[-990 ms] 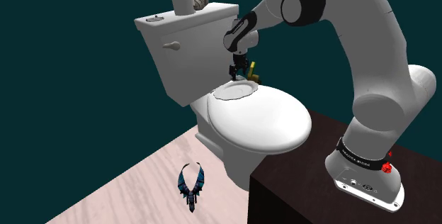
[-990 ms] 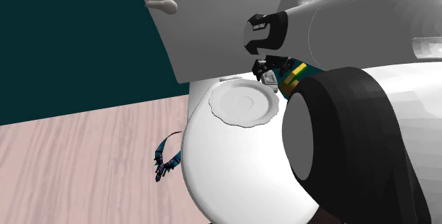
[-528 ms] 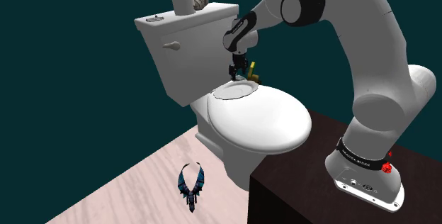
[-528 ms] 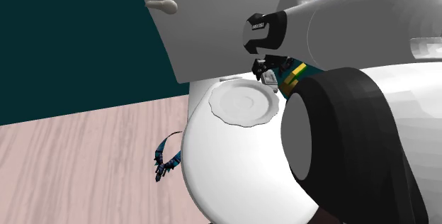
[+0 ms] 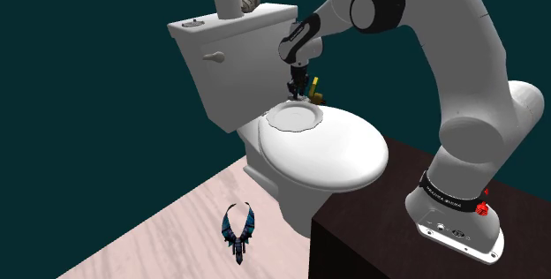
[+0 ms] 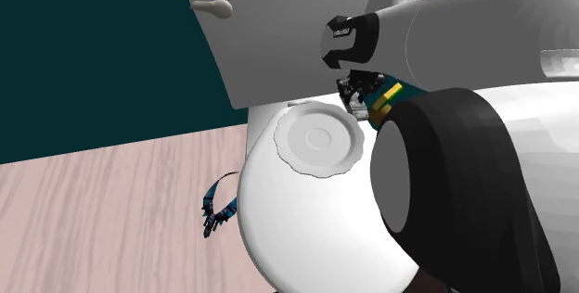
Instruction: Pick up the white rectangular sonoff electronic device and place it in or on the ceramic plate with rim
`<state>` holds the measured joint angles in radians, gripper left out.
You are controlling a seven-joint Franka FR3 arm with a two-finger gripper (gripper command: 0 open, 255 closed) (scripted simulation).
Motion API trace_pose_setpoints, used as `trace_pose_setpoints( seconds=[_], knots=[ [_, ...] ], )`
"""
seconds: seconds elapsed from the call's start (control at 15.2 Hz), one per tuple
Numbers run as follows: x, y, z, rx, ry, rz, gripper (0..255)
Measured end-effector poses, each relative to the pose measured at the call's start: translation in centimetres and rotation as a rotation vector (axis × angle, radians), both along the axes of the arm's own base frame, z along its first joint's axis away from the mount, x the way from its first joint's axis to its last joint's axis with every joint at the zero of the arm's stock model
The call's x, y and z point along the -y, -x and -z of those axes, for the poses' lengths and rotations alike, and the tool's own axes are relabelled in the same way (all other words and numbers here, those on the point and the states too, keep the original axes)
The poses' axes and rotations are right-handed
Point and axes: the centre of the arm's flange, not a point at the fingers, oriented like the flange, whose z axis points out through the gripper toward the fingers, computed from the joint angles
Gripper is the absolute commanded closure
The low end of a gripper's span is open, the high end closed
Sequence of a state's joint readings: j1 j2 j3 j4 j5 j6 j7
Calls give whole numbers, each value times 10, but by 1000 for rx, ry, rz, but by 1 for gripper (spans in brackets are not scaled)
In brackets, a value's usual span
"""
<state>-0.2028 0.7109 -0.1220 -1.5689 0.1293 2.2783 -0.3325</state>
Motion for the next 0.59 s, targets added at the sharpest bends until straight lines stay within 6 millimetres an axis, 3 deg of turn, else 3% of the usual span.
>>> trace_pose_setpoints(
  seconds=[0.53,0.59],
  knots=[
    [-8,5,-17,-18,-7,-1,255],
    [-8,5,-17,-17,-7,-1,0]
  ],
)
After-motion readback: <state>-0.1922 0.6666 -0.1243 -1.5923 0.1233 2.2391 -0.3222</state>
